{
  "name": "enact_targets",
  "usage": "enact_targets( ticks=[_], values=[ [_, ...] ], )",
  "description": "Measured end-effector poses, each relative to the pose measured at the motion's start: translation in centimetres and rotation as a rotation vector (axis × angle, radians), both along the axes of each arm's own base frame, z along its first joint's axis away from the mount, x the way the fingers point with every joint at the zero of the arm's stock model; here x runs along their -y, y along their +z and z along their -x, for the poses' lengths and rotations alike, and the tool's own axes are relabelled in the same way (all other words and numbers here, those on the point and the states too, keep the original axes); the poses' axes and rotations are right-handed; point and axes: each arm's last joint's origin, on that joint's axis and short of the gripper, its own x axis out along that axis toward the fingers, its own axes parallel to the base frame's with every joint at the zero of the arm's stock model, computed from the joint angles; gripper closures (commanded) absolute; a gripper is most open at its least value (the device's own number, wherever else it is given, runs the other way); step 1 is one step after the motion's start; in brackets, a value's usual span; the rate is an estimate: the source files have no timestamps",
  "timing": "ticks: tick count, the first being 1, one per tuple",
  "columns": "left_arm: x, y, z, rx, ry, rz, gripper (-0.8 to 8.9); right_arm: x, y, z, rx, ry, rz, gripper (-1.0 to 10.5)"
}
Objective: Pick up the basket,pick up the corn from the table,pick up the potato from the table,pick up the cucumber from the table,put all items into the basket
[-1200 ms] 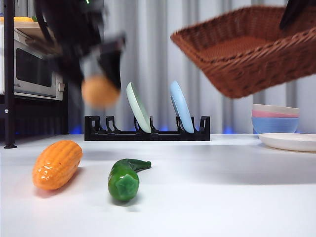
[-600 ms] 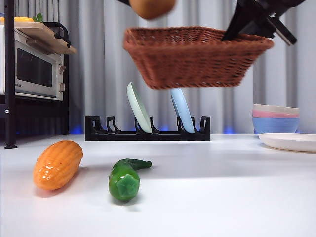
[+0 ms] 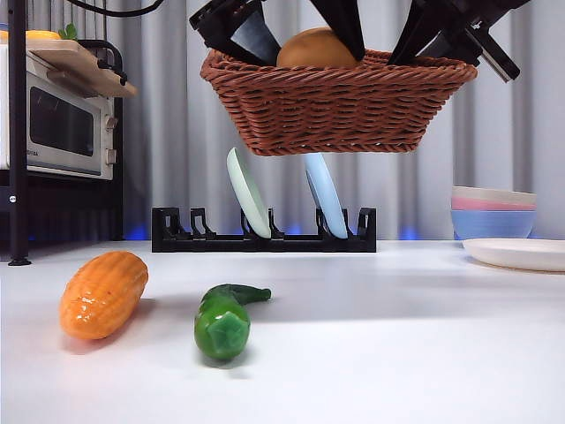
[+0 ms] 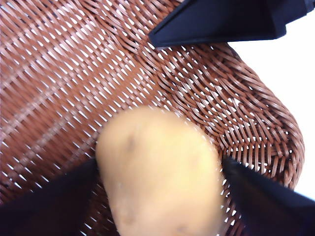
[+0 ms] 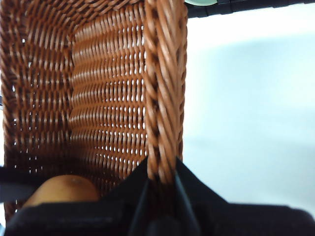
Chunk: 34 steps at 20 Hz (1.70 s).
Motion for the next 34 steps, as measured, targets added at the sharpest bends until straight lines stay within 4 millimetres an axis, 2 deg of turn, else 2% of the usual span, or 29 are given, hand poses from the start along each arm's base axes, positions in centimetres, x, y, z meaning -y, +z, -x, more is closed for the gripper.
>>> enact_targets(
  ticks=[2, 4, 7, 9, 11, 14, 16, 18, 23, 26, 31, 34],
  values=[
    [-0.2, 0.4, 0.2, 0.009, 0.0, 0.009, 2.8, 0.0, 0.0, 0.0, 0.0, 0.0, 0.0, 9.6],
    [-1.4, 2.0, 1.3, 0.035, -0.001, 0.037, 2.81, 0.0, 0.0, 0.0, 0.0, 0.0, 0.0, 9.6],
    [-5.3, 5.8, 4.9, 0.074, 0.006, 0.073, 2.81, 0.0, 0.0, 0.0, 0.001, -0.001, 0.001, 9.6],
    [-8.5, 7.3, 7.7, 0.082, 0.049, 0.034, 2.81, 0.0, 0.0, 0.0, 0.001, -0.001, 0.001, 9.6],
    [-11.5, 7.9, 10.2, 0.049, 0.097, -0.013, 2.82, 0.0, 0.0, 0.0, 0.002, 0.0, 0.001, 9.6],
    [-14.1, 7.6, 12.7, -0.065, 0.144, -0.063, 2.83, 0.0, 0.0, 0.0, 0.004, 0.001, 0.003, 9.6],
    [-14.5, 6.6, 13.1, -0.134, 0.178, -0.103, 2.83, 0.0, 0.0, 0.0, 0.008, 0.004, 0.006, 9.6],
    [-14.3, 4.7, 12.7, -0.175, 0.235, -0.141, 2.84, 0.0, 0.0, 0.0, 0.01, 0.006, 0.008, 9.6],
    [-12.3, -3.9, 10.5, -0.26, 0.336, -0.18, 2.84, 0.2, 0.0, -0.1, 0.021, 0.007, 0.018, 9.6],
    [-11.7, -8.4, 8.2, -0.333, 0.391, -0.171, 2.84, 0.6, 0.0, -0.2, 0.024, -0.004, 0.021, 9.6],
    [-11.8, -11.8, 2.8, -0.408, 0.48, -0.126, 2.84, 1.1, 0.0, -0.4, 0.025, -0.021, 0.021, 9.6],
    [-12.1, -13.9, 0.4, -0.447, 0.499, -0.114, 2.9, 1.2, 0.1, -0.4, 0.027, -0.023, 0.022, 9.6]
  ],
)
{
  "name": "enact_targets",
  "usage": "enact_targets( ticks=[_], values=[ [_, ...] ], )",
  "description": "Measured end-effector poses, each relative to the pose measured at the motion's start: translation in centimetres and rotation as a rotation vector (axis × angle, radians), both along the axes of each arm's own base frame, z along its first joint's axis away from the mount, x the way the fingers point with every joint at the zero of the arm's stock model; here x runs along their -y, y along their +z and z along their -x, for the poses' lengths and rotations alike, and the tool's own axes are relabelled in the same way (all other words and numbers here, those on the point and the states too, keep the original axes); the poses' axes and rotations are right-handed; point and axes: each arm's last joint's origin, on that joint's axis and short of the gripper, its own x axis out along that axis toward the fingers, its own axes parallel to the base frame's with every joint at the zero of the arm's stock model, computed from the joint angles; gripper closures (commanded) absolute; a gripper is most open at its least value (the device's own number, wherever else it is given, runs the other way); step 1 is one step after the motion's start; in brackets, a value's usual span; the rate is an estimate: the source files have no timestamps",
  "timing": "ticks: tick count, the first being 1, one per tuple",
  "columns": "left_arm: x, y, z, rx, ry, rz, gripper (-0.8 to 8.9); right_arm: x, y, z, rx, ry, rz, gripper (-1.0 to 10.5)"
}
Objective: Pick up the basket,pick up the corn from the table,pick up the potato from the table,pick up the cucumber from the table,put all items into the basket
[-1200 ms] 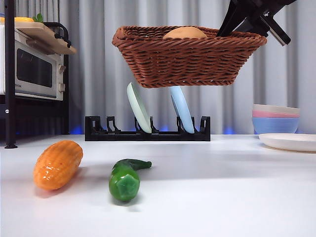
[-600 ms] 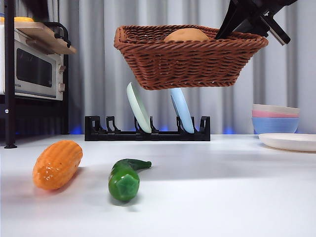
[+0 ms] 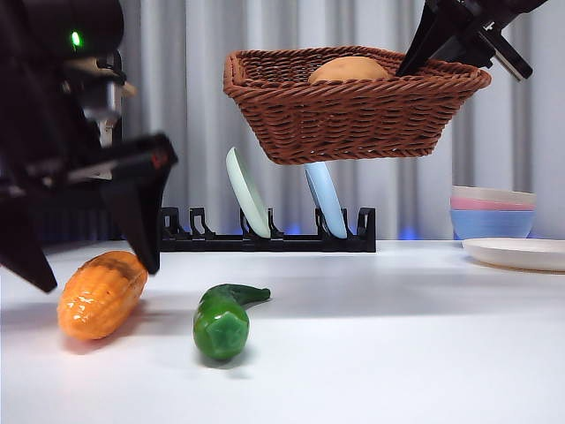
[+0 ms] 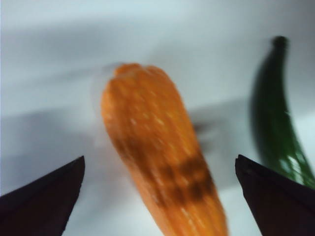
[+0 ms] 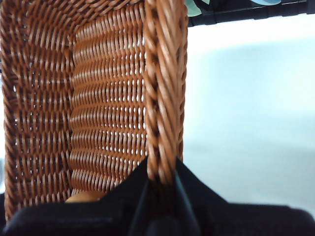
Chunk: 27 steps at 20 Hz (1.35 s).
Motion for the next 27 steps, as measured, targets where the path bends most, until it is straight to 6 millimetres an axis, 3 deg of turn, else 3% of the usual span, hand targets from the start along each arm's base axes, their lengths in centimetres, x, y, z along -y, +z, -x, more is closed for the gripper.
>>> enact_targets(
  ticks=[1, 4, 9, 14, 19, 24, 27],
  values=[
    [-0.1, -0.5, -0.4, -0.008, 0.005, -0.005, 3.47, 0.0, 0.0, 0.0, 0.001, 0.001, 0.001, 9.6],
    [-0.1, -0.9, -0.9, 0.009, -0.019, -0.023, 8.19, 0.0, 0.0, 0.0, 0.001, 0.001, 0.001, 9.6],
    [0.0, -0.8, -0.9, 0.018, -0.111, -0.019, 8.21, 0.0, 0.0, 0.0, 0.001, 0.001, 0.001, 9.6],
    [-0.2, 1.2, 1.5, -0.271, -0.439, 0.113, 8.21, 0.0, 0.0, 0.0, 0.001, 0.001, 0.001, 9.6],
    [-0.7, 9.0, 4.6, -0.329, -0.83, 0.365, 8.21, 0.0, 0.0, 0.0, 0.001, 0.001, 0.001, 9.6],
    [-0.4, 16.8, 6.4, 0.054, -1.099, 0.571, 8.21, 0.0, 0.0, 0.0, 0.001, 0.001, 0.001, 9.6],
    [0.9, 19.5, 4.8, 0.363, -1.102, 0.554, 8.21, 0.0, 0.0, 0.0, -0.004, -0.002, -0.003, 9.6]
  ],
)
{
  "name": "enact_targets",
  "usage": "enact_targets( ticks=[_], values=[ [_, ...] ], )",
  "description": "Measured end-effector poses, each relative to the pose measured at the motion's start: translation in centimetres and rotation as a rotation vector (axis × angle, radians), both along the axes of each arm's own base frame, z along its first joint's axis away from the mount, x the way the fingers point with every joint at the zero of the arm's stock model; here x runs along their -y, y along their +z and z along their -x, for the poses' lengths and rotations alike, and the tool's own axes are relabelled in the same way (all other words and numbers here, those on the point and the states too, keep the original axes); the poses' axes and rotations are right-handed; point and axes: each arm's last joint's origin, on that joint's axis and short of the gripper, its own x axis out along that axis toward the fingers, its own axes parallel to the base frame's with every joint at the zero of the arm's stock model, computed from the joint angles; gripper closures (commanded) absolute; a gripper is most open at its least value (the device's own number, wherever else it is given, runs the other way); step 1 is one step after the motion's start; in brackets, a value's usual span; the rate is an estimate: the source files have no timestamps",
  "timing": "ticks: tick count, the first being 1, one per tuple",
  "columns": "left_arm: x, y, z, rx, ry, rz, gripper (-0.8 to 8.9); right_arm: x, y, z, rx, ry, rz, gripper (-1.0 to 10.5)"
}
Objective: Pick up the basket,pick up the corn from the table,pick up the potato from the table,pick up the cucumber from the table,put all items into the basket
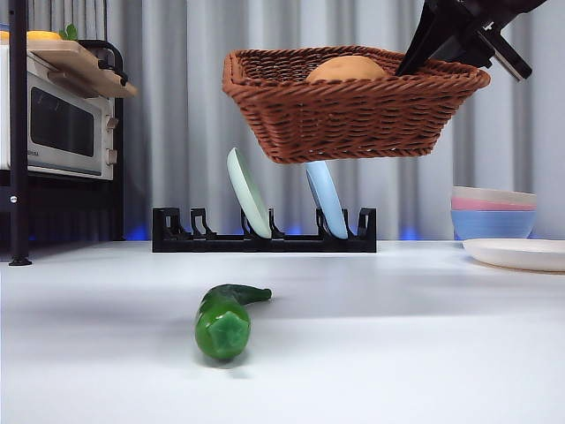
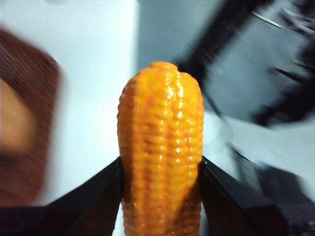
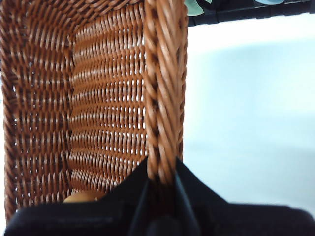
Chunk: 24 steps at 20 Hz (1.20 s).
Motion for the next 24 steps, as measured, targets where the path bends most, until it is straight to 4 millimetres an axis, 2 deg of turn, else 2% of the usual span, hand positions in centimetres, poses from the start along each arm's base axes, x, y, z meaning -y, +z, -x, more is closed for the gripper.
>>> enact_targets(
  ticks=[3, 5, 7, 9, 10, 12, 13, 20, 22, 24],
  values=[
    [2.2, 1.6, -2.9, 0.161, 0.384, 0.049, 8.21, -0.6, 0.0, 0.2, -0.002, 0.017, -0.002, 9.6],
    [3.3, 2.3, -3.8, 0.227, 0.624, 0.086, 8.21, -1.1, 0.0, 0.4, -0.002, 0.036, -0.002, 9.6],
    [4.2, 2.1, -4.7, 0.263, 0.779, 0.089, 8.21, -1.7, 0.0, 0.6, -0.002, 0.056, -0.001, 9.6],
    [5.1, 0.9, -5.8, 0.232, 0.798, 0.05, 7.98, -2.1, 0.0, 0.7, -0.001, 0.068, -0.001, 9.6],
    [5.4, 0.2, -6.3, 0.215, 0.8, 0.028, 7.07, -2.2, 0.0, 0.8, -0.001, 0.073, 0.0, 9.6],
    [6.1, -1.0, -7.1, 0.186, 0.799, -0.019, 2.92, -2.3, 0.0, 0.8, -0.001, 0.076, -0.001, 9.6],
    [6.2, -1.3, -7.3, 0.177, 0.801, -0.027, 2.13, -2.3, 0.0, 0.8, -0.001, 0.075, 0.0, 9.6],
    [5.9, -0.7, -6.8, 0.153, 0.8, -0.064, 2.16, -2.2, 0.0, 0.8, -0.001, 0.072, 0.0, 9.6],
    [4.9, 0.8, -5.5, 0.124, 0.796, -0.112, 2.16, -2.2, 0.0, 0.8, -0.001, 0.071, 0.001, 9.6],
    [3.1, 2.9, -3.3, 0.106, 0.79, -0.15, 2.16, -2.2, 0.1, 0.7, 0.006, 0.069, -0.002, 9.6]
  ],
)
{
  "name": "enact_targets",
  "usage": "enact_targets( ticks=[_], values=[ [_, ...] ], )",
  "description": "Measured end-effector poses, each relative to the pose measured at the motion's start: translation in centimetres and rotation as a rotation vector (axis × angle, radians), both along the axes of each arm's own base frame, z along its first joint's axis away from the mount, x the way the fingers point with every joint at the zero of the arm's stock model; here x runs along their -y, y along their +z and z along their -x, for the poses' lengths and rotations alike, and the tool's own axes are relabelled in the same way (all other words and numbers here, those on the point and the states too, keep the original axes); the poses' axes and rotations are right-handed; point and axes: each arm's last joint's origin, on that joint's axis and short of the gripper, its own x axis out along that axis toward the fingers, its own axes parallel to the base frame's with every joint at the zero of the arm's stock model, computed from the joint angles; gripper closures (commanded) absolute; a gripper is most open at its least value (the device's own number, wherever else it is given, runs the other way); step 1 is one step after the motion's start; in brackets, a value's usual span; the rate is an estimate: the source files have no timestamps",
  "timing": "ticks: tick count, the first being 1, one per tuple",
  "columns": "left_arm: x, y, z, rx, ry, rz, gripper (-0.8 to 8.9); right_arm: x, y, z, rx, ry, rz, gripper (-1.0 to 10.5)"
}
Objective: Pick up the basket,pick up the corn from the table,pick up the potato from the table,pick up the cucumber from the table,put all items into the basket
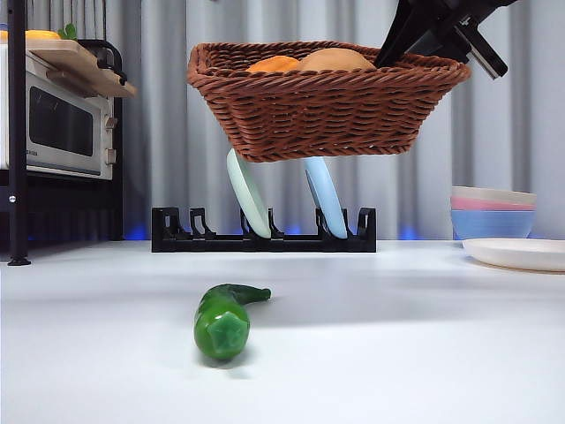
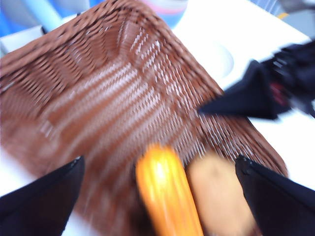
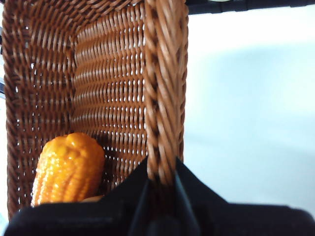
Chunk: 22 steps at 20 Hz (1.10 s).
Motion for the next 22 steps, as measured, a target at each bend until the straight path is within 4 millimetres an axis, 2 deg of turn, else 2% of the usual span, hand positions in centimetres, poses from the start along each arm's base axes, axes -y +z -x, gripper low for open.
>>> enact_targets(
  ticks=[2, 5, 7, 9, 14, 17, 19, 22],
  values=[
    [-2.1, 1.0, 2.7, -0.048, -0.002, -0.04, 2.16, 0.2, 0.2, -0.2, 0.021, -0.007, -0.007, 9.6],
    [-4.0, 0.6, 5.6, -0.173, -0.013, -0.139, 2.16, 0.6, 0.4, -0.5, 0.043, -0.031, -0.024, 9.6],
    [-3.9, -0.8, 6.7, -0.263, -0.052, -0.214, 2.16, 1.2, 0.5, -0.8, 0.045, -0.052, -0.031, 9.6],
    [-2.7, -3.6, 7.4, -0.352, -0.096, -0.281, 2.16, 1.8, 0.5, -1.0, 0.043, -0.078, -0.031, 9.6],
    [1.2, -12.6, 7.5, -0.425, -0.12, -0.275, 2.21, 2.8, 0.5, -1.3, 0.043, -0.112, -0.03, 9.6],
    [2.5, -17.4, 6.2, -0.423, 0.007, -0.308, 2.21, 2.9, 0.5, -1.3, 0.042, -0.117, -0.031, 9.6],
    [3.4, -18.8, 4.9, -0.376, 0.101, -0.32, 2.21, 2.9, 0.5, -1.3, 0.042, -0.117, -0.031, 9.6],
    [4.8, -20.7, 3.0, -0.373, 0.128, -0.278, 2.21, 2.9, 0.5, -1.3, 0.042, -0.117, -0.032, 9.6]
  ],
)
